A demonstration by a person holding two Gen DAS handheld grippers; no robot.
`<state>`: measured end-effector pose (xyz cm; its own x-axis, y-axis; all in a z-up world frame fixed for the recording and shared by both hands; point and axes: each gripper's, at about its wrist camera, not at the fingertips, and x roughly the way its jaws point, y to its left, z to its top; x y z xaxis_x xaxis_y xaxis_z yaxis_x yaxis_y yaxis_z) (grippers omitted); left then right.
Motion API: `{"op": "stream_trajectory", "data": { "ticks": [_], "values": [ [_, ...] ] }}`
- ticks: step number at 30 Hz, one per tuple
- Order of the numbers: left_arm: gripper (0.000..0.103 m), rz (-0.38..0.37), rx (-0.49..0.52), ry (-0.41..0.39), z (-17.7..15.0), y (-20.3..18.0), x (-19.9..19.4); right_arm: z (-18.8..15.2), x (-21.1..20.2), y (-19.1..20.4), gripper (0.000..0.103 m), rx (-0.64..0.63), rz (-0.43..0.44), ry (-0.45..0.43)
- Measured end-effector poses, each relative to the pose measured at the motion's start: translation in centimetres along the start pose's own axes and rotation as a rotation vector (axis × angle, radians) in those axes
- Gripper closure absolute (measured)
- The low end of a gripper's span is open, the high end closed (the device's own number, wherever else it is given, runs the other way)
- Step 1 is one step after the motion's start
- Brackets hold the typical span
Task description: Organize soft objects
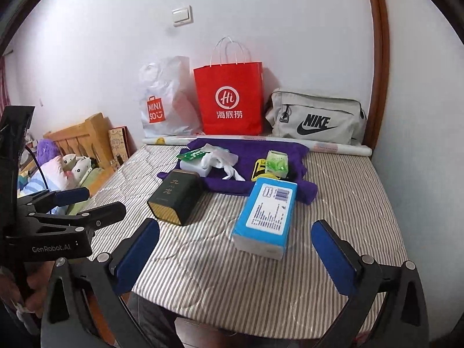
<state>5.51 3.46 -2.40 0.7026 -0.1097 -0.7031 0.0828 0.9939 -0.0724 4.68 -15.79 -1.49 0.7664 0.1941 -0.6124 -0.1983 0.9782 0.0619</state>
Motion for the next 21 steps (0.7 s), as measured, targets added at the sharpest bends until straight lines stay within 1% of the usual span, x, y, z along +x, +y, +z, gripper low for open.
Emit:
{"op": "stream_trajectory", "data": {
  "ticks": [5, 12, 21],
  "values": [
    [0.01, 0.015, 0.016, -0.014, -0.6, -0.4, -1.0, -0.9, -1.2, 0.4, 0.0, -0.003, -0.001, -0.012],
    [0.01, 0.014, -0.023, -0.025, -0.9, 0.3, -1.8, -1.2, -1.6, 0.4, 0.0, 0.0, 0.011, -0.015],
    [0.01, -0.009, -0.05, 0.003, -1.1, 0.5, -1.1, -1.3, -2.0, 0.4, 0.0, 0.01, 0.012, -0.022]
  ]
}}
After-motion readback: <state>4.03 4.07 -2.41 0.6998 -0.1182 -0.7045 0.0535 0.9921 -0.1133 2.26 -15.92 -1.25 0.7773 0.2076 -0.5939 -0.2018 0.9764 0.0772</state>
